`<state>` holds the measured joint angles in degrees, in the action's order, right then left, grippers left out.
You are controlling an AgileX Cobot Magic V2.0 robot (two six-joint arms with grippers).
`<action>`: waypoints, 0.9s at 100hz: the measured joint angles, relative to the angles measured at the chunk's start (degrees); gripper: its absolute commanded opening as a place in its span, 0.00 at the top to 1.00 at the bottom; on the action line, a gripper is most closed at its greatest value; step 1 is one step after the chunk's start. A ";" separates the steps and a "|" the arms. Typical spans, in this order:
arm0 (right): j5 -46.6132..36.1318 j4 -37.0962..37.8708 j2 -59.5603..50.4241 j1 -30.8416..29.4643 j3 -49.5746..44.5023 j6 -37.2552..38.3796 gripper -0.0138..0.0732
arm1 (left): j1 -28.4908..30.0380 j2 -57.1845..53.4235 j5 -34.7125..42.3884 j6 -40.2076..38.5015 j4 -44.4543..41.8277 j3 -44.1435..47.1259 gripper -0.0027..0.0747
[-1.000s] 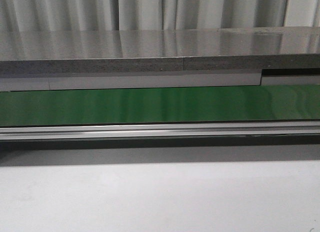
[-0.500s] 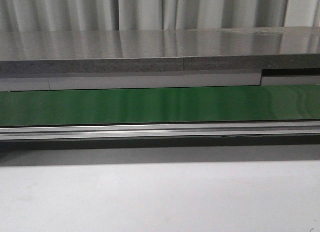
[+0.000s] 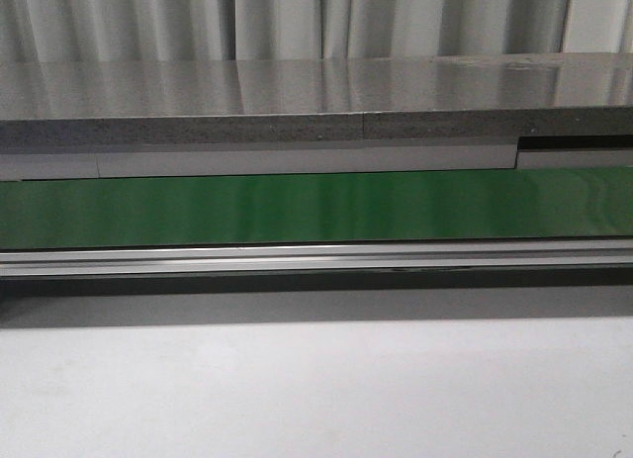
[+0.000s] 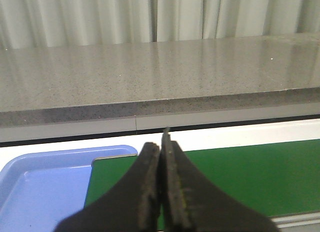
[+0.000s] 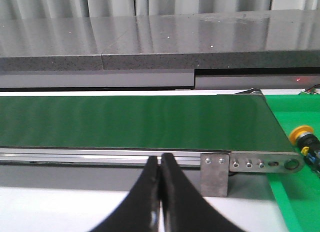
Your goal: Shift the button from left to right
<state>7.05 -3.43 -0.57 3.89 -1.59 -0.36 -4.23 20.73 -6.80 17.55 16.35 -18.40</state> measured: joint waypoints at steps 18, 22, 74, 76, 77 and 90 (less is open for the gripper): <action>0.00 0.00 0.00 0.00 0.00 0.36 0.92 | 0.00 -2.22 0.05 -1.50 -5.26 1.95 0.99; 0.00 0.00 0.00 0.00 0.00 0.36 0.92 | 0.00 -3.36 0.05 -3.83 -7.68 2.61 0.99; 0.00 0.00 0.00 0.00 0.00 0.36 0.92 | 0.00 -20.66 1.23 -21.02 -24.50 15.28 0.99; 0.00 0.00 0.00 0.00 0.00 0.36 0.92 | 0.00 -20.87 1.51 -21.01 -24.50 15.73 0.99; 0.00 0.00 0.00 0.00 0.00 0.36 0.92 | 0.00 -21.00 1.55 -21.01 -24.50 15.88 0.99; 0.00 0.00 0.00 0.00 0.00 0.36 0.92 | 0.00 -20.99 3.35 -21.01 -24.50 18.46 0.99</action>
<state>7.05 -3.43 -0.57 3.89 -1.59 0.00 -4.23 -0.27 -3.45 -3.46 -8.15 0.06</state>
